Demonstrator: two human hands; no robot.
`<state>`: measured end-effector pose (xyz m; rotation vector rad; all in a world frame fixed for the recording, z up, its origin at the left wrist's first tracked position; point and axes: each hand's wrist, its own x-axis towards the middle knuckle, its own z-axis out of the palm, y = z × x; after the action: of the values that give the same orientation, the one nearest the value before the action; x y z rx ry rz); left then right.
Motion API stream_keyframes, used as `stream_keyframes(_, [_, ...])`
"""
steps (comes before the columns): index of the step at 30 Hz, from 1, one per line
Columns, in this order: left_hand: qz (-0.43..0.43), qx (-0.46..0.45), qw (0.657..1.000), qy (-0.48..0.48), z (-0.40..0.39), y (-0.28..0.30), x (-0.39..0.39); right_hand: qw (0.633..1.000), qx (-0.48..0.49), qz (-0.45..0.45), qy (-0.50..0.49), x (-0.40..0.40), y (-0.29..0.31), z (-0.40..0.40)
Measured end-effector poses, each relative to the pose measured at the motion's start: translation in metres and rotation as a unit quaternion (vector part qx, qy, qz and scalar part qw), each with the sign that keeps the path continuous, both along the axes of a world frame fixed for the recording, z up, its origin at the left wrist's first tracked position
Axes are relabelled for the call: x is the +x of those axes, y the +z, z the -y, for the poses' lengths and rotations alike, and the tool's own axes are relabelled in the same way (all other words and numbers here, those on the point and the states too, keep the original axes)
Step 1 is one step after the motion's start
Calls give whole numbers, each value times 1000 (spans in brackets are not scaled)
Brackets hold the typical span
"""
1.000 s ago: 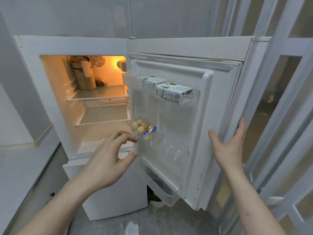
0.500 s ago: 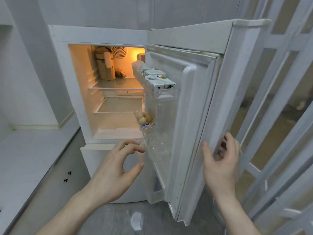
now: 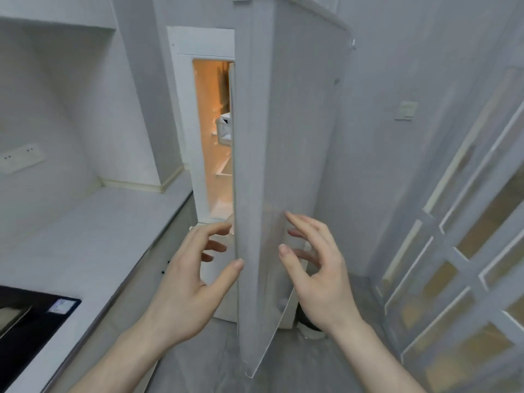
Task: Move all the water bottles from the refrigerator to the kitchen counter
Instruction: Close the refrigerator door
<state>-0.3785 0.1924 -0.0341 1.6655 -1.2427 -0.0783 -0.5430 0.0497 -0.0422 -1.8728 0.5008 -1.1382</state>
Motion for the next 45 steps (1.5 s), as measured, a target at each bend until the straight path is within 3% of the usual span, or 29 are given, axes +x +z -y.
stream_keyframes(11, [-16, -11, 997, 70, 16, -15, 161, 999, -1, 9, -41, 144, -11, 57])
stream_keyframes(25, [-19, 7, 989, 143, 115, -26, 346, 987, -69, -73, -124, 257, -2, 144])
stream_keyframes(38, [70, 98, 985, 126, 190, -37, 393, 964, -192, -117, -141, 321, -19, 239])
stream_keyframes(45, [57, 119, 981, 144, 234, -30, 415, 955, -231, -127, -136, 334, -26, 270])
